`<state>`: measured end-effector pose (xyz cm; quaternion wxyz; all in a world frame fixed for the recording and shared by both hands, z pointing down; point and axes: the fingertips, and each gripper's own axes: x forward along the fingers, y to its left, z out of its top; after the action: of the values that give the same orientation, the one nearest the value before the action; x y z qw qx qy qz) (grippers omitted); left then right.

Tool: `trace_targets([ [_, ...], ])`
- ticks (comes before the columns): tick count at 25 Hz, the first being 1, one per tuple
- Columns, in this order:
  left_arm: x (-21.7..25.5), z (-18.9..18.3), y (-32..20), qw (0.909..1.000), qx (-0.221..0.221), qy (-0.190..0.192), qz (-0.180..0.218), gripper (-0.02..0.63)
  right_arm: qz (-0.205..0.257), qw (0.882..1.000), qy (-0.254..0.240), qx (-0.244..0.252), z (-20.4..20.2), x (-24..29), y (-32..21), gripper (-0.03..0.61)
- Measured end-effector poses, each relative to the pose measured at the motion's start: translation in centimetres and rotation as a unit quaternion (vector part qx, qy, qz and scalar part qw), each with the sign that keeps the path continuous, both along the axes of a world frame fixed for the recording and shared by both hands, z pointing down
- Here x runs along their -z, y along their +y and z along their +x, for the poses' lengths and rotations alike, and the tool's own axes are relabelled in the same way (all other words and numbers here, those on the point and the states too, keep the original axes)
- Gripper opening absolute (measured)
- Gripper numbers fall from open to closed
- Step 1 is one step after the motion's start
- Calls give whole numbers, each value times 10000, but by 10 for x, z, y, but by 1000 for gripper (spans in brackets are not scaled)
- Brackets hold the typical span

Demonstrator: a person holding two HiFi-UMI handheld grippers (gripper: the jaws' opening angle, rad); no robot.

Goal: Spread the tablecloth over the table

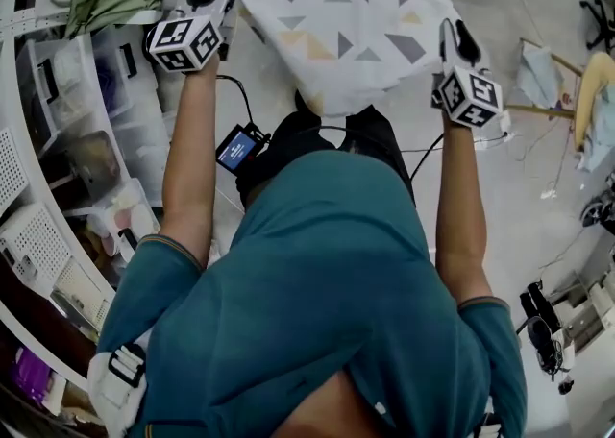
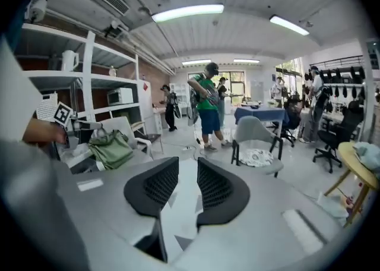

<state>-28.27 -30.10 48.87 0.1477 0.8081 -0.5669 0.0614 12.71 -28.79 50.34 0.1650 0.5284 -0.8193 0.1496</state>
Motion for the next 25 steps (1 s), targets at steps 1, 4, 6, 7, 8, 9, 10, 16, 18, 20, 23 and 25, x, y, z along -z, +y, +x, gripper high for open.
trace_targets([
  [1,19,7,2,9998,-83,37,184,130,214,9997,-75,127,-14,22,1,105],
  [4,74,23,10,9966,-313,180,743,42,749,9959,-208,472,-48,82,11,50],
  [6,108,35,16,9927,-520,305,1049,0,999,9924,-317,650,-65,116,20,13],
  [7,124,42,20,9904,-645,350,1170,-1,1094,9907,-379,718,-72,132,25,9],
  [8,138,48,23,9881,-783,372,1274,0,1180,9891,-403,788,-79,147,30,9],
  [9,151,55,27,9857,-926,378,1356,0,1264,9875,-392,854,-85,161,35,9],
  [10,163,61,31,9836,-1061,379,1411,-2,1356,9858,-382,916,-91,174,39,9],
  [16,215,94,50,9751,-1650,118,1474,-2,1800,9742,-292,1332,-118,241,62,9],
  [18,231,103,57,9707,-1816,51,1573,-2,1929,9702,-280,1437,-126,261,70,9],
  [20,248,112,66,9652,-1977,17,1710,-2,2024,9668,-293,1532,-133,278,77,9],
  [23,271,125,82,9560,-2207,-37,1934,-2,2152,9614,-328,1683,-144,300,89,9],
  [25,283,134,93,9497,-2347,-100,2073,0,2209,9586,-311,1769,-150,312,95,9],
])
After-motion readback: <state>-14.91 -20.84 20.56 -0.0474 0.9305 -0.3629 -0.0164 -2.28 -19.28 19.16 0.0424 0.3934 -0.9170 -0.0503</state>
